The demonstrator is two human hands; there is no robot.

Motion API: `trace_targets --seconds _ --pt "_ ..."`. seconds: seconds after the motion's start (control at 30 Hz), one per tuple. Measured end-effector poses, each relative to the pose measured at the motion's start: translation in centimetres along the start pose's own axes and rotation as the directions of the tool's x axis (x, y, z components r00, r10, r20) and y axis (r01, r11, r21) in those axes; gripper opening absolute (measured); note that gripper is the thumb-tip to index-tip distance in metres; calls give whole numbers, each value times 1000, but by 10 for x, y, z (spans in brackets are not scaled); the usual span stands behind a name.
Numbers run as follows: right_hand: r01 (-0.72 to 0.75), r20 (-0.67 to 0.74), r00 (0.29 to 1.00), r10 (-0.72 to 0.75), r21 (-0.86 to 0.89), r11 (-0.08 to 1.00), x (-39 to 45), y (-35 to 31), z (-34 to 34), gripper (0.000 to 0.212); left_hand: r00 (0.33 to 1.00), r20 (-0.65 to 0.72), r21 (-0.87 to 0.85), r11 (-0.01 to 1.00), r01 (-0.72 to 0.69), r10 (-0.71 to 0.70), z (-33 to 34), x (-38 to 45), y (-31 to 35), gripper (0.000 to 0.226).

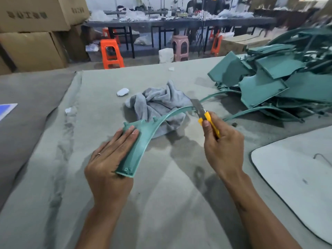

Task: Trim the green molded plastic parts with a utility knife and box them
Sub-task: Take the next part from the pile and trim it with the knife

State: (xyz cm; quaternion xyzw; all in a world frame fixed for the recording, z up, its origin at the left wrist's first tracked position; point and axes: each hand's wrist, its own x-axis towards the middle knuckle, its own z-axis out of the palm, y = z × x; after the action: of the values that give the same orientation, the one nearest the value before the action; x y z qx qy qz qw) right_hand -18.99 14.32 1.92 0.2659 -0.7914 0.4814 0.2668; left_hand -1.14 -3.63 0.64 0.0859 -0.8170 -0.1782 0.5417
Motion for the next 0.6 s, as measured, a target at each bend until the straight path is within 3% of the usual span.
trace_targets --seconds 0.13,0.2,0.27,0.33,0.37,0.43,0.53,0.6 --pt "131 8 990 -138 255 958 -6 -13 -2 31 999 12 50 998 -38 38 -2 0 5 41" --pt "156 48 984 -174 252 955 -9 -15 3 31 997 8 91 993 -76 75 -3 0 2 36" --pt "-36 82 996 20 193 980 -2 -6 8 31 995 -1 124 988 -96 97 -4 1 -1 30" --pt "-301 127 951 283 155 941 10 11 3 28 995 1 118 988 -96 97 -4 2 -2 29" --pt "-362 130 929 346 126 924 13 19 0 26 995 8 109 989 -98 97 -4 2 -1 29" --pt "-353 104 935 340 158 922 16 26 -6 24 994 26 97 989 -110 108 -5 1 2 31" --pt "-282 158 958 238 394 875 14 24 -8 33 994 48 89 991 -103 99 -7 2 3 38" --pt "-311 217 945 246 349 884 14 28 -5 32 994 77 80 993 -88 82 -9 4 3 39"
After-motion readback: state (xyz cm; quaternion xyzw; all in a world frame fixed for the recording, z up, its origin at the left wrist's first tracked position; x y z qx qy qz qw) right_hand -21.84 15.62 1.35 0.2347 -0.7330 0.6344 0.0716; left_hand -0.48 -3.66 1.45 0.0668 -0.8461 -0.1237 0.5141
